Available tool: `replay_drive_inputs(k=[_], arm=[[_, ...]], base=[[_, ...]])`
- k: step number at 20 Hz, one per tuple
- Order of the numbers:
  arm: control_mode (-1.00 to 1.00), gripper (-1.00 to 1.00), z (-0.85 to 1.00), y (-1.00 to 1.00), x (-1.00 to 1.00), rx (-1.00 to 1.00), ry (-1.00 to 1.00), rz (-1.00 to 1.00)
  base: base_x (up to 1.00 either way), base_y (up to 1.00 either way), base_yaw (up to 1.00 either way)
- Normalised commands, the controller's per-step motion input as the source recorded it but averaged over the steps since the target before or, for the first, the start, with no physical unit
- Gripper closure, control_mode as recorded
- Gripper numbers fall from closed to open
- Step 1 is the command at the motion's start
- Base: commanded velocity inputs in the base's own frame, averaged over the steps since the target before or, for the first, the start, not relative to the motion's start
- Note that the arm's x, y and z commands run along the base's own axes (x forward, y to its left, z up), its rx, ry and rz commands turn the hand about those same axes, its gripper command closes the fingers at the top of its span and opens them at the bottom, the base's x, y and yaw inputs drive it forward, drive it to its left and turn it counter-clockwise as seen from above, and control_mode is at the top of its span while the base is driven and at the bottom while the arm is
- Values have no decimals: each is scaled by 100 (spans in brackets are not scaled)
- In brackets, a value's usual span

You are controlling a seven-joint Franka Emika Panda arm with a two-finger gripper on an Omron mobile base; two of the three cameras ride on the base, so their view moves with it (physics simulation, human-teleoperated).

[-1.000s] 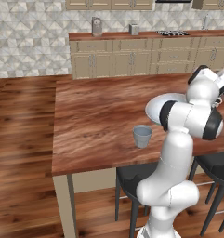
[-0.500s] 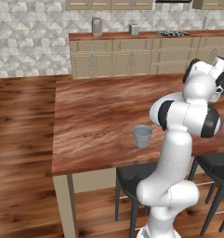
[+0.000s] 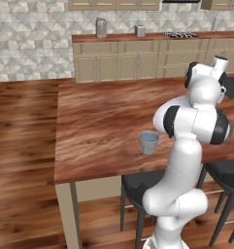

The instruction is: There are four ice cubes in the ice bowl. Place two ice cubes in each glass of water.

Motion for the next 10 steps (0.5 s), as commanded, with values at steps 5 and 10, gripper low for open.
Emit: replay_drive_inputs(k=[5, 10], arm=[[-100, 100, 2, 0, 4, -13, 0, 0], [-100, 100, 5, 0, 16, -12, 0, 0]], base=[[0, 0, 0], [0, 0, 0]])
